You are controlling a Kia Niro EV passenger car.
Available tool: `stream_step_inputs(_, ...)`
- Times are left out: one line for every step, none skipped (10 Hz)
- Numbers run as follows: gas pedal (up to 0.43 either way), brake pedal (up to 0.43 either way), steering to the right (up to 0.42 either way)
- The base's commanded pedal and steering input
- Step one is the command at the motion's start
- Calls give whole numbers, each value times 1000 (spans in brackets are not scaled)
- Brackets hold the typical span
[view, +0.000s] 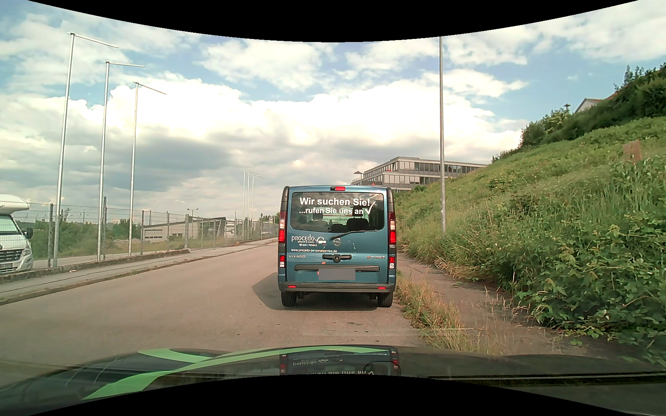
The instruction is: Follow the waypoints while adhering to traffic rules and regulations
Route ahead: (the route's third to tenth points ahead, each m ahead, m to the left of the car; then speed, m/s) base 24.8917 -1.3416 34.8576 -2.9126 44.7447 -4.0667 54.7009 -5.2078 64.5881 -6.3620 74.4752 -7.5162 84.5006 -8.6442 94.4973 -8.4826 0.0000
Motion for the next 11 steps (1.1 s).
stream_step_inputs(0,232,-35)
stream_step_inputs(0,232,-36)
stream_step_inputs(0,232,-36)
stream_step_inputs(0,232,-36)
stream_step_inputs(0,232,-36)
stream_step_inputs(0,232,-36)
stream_step_inputs(0,232,-37)
stream_step_inputs(0,238,-39)
stream_step_inputs(0,238,-48)
stream_step_inputs(0,238,-61)
stream_step_inputs(0,238,-78)
